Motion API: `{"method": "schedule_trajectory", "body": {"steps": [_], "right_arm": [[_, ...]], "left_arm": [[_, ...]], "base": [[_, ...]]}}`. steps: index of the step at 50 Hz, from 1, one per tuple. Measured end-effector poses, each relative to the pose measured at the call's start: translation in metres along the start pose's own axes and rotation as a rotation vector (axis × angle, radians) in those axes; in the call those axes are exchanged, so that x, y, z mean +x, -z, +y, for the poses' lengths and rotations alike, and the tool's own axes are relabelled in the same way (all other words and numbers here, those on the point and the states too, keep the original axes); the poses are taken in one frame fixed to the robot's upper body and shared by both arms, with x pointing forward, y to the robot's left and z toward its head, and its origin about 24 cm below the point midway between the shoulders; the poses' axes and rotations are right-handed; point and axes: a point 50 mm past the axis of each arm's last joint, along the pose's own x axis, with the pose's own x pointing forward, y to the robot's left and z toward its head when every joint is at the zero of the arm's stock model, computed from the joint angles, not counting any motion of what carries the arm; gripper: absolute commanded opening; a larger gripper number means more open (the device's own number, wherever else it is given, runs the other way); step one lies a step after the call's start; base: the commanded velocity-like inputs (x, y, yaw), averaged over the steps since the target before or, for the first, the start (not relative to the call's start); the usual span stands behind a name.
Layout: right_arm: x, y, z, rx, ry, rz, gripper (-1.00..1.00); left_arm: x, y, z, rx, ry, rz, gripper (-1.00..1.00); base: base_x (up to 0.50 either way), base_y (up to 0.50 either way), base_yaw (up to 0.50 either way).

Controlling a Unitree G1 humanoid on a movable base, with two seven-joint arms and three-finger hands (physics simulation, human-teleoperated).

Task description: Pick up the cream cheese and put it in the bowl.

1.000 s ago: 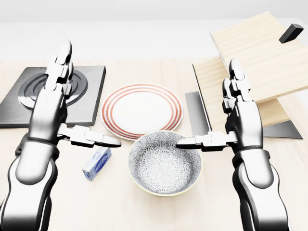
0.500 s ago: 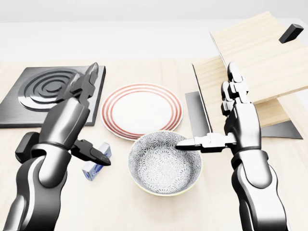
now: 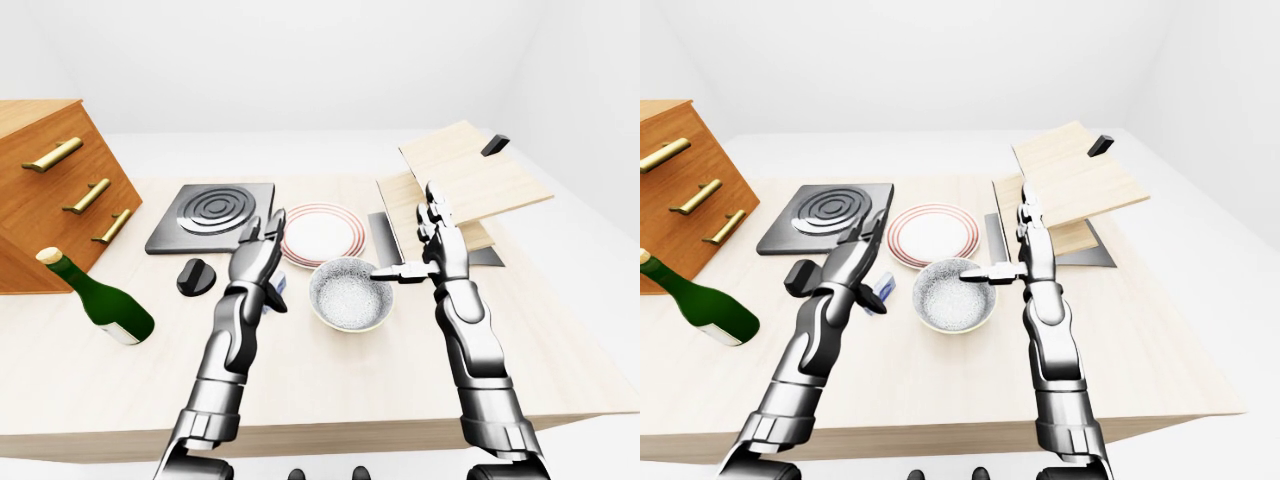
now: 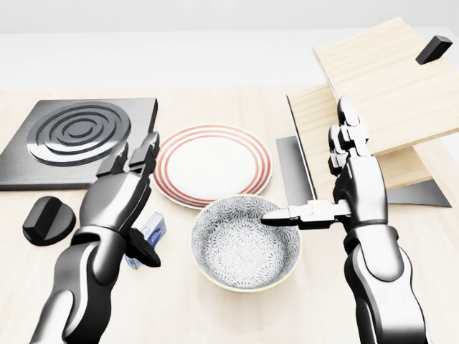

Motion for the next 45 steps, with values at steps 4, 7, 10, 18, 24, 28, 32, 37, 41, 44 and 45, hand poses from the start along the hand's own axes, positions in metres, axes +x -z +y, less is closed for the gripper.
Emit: {"method": "schedule_trajectory", "body": {"steps": [4, 7, 10, 18, 24, 28, 32, 37, 41, 44, 45], "right_arm": [[0.000, 0.001, 0.000, 0.000, 0.000, 0.003, 1.00], [0.000, 0.001, 0.000, 0.000, 0.000, 0.004, 1.00], [0.000, 0.001, 0.000, 0.000, 0.000, 0.003, 1.00], [0.000, 0.001, 0.000, 0.000, 0.000, 0.003, 1.00], [0.000, 0.001, 0.000, 0.001, 0.000, 0.002, 1.00], [0.000, 0.001, 0.000, 0.001, -0.001, 0.004, 1.00], [0.000, 0.001, 0.000, 0.002, -0.002, 0.005, 1.00], [0.000, 0.001, 0.001, 0.002, -0.002, 0.005, 1.00], [0.000, 0.002, 0.001, 0.002, -0.003, 0.006, 1.00], [0.000, 0.002, 0.001, 0.002, -0.003, 0.006, 1.00], [0.000, 0.002, 0.001, 0.002, -0.003, 0.007, 1.00]], "left_arm": [[0.001, 0.003, -0.007, 0.014, 0.017, 0.015, 1.00], [0.002, 0.004, -0.012, 0.023, 0.030, 0.024, 1.00], [0.002, 0.006, -0.017, 0.031, 0.043, 0.032, 1.00], [0.003, 0.009, -0.027, 0.046, 0.073, 0.048, 1.00], [0.003, 0.011, -0.033, 0.053, 0.091, 0.059, 1.00], [0.004, 0.013, -0.037, 0.055, 0.101, 0.069, 1.00], [0.005, 0.015, -0.040, 0.055, 0.109, 0.077, 1.00], [0.006, 0.018, -0.043, 0.053, 0.116, 0.090, 1.00], [0.009, 0.021, -0.046, 0.055, 0.122, 0.102, 1.00], [0.011, 0.022, -0.047, 0.057, 0.125, 0.108, 1.00], [0.011, 0.023, -0.047, 0.058, 0.126, 0.110, 1.00]], "base": [[0.00, 0.00, 0.00], [0.00, 0.00, 0.00], [0.00, 0.00, 0.00], [0.00, 0.00, 0.00], [0.00, 0.00, 0.00], [0.00, 0.00, 0.00], [0.00, 0.00, 0.00], [0.00, 0.00, 0.00], [0.00, 0.00, 0.00], [0.00, 0.00, 0.00], [0.00, 0.00, 0.00]]}}
